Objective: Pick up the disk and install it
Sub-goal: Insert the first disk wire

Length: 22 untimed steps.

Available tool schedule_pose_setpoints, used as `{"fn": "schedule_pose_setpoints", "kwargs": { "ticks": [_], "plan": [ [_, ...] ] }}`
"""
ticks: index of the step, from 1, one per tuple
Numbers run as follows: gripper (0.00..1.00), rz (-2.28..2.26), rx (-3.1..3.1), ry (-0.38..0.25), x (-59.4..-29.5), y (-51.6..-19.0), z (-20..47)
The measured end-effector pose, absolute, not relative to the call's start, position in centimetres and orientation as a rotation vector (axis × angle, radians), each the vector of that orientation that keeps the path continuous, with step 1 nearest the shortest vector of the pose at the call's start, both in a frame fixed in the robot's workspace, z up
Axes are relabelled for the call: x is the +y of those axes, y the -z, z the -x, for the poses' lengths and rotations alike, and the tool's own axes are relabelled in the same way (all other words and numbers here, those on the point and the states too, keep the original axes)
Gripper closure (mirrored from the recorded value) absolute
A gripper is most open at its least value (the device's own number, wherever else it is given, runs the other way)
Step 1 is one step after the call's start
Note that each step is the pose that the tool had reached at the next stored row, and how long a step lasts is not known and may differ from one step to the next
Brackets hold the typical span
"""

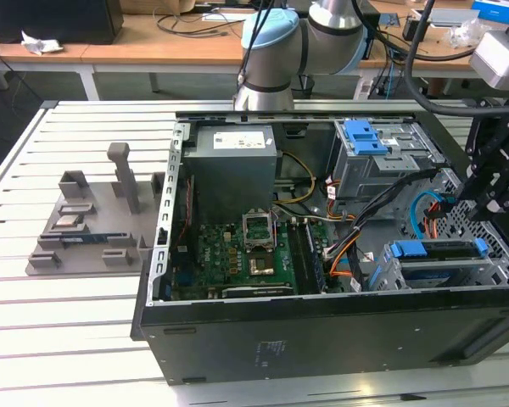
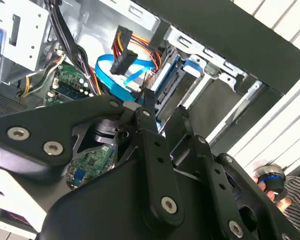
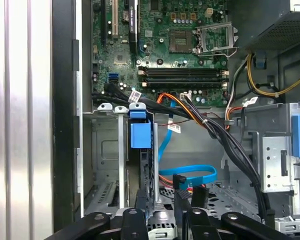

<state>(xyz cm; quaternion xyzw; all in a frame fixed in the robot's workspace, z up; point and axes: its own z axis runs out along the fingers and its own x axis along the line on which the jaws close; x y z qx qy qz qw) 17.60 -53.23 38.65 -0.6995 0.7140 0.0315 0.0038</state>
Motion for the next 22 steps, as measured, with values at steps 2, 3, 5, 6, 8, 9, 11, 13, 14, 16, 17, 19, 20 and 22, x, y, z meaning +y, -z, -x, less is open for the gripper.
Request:
{"fn": "schedule_pose_setpoints", "kwargs": {
  "ticks": [2,3,5,6,8,9,11,13,14,16,17,19,20,22],
  "plan": [
    [0.64,2.193,2.237,-0.099,-52.4,-38.3,-17.9],
    [0.64,2.194,2.236,-0.099,-51.4,-38.0,-18.0],
    [0.64,2.195,2.235,-0.099,-50.8,-37.9,-18.2],
    [0.64,2.195,2.235,-0.099,-50.5,-37.8,-18.2],
    [0.64,2.195,2.236,-0.098,-50.1,-37.5,-18.5],
    [0.64,2.196,2.237,-0.096,-49.8,-37.3,-18.6],
    [0.64,2.199,2.239,-0.091,-49.1,-36.9,-18.7],
    [0.64,2.199,2.240,-0.090,-48.8,-36.7,-18.7],
    [0.64,2.199,2.241,-0.089,-48.8,-36.6,-18.7],
    [0.64,2.201,2.242,-0.087,-48.8,-36.3,-18.7],
    [0.64,2.201,2.242,-0.086,-48.8,-36.2,-18.7],
    [0.64,2.201,2.242,-0.086,-48.8,-35.9,-18.7],
    [0.64,2.201,2.242,-0.086,-48.8,-35.7,-18.7],
    [0.64,2.202,2.243,-0.084,-48.8,-35.7,-18.7]
  ]
}}
